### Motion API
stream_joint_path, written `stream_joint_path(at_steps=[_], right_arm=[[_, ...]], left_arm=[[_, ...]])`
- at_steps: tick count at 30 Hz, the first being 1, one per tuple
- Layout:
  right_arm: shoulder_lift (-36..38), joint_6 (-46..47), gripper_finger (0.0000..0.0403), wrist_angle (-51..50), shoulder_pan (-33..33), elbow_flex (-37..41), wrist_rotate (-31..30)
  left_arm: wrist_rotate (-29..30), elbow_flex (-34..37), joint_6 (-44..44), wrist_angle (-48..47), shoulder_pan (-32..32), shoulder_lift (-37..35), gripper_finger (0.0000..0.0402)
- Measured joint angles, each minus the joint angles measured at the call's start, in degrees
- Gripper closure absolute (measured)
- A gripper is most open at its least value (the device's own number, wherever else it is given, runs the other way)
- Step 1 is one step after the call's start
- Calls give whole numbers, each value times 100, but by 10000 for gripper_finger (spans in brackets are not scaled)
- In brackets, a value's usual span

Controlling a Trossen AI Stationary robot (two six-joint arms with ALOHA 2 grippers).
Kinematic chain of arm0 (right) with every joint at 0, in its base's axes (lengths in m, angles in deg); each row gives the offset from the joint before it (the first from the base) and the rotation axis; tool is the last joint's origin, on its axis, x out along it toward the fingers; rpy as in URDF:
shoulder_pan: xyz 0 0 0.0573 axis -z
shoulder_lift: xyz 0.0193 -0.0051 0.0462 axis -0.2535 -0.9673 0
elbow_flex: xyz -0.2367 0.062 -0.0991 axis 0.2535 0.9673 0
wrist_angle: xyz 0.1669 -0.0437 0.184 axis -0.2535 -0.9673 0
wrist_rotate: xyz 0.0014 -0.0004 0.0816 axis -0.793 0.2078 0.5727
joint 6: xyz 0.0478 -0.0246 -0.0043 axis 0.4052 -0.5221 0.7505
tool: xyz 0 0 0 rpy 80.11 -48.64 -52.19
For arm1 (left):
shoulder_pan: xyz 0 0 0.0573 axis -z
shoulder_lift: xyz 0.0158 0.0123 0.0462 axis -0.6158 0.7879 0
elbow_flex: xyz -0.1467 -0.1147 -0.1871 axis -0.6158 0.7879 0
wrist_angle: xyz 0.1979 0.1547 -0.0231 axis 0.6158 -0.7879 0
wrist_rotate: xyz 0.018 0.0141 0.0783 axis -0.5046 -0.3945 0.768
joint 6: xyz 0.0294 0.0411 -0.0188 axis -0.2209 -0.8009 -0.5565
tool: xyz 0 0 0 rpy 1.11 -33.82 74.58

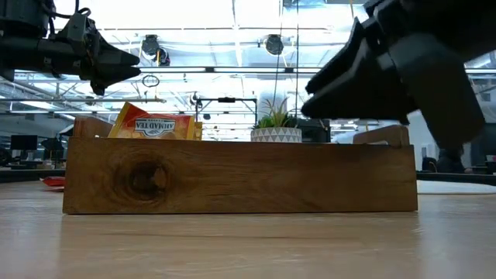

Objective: Pick & Place Tea
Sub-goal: Put the light brown tea bag into the right section of the wooden organizer

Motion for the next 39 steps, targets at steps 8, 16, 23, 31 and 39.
stream_joint_path(at_steps=[8,16,23,31,39], right_arm=[[740,-636,272,-117,109,-567,1320],[615,583,400,-3860,1170,-2209,4648],[262,982,403,-4392,1528,-2218,5652],[263,946,403,-3869,1454,-2133,5805],[252,1110,403,-3156,1453,-1426,5958]], left_arm=[[0,0,0,0,-1,-1,220],[1,0,0,0,0,0,220],[0,0,0,2,-1,1,220],[0,0,0,1,1,0,220],[1,0,-1,2,-1,-1,220]])
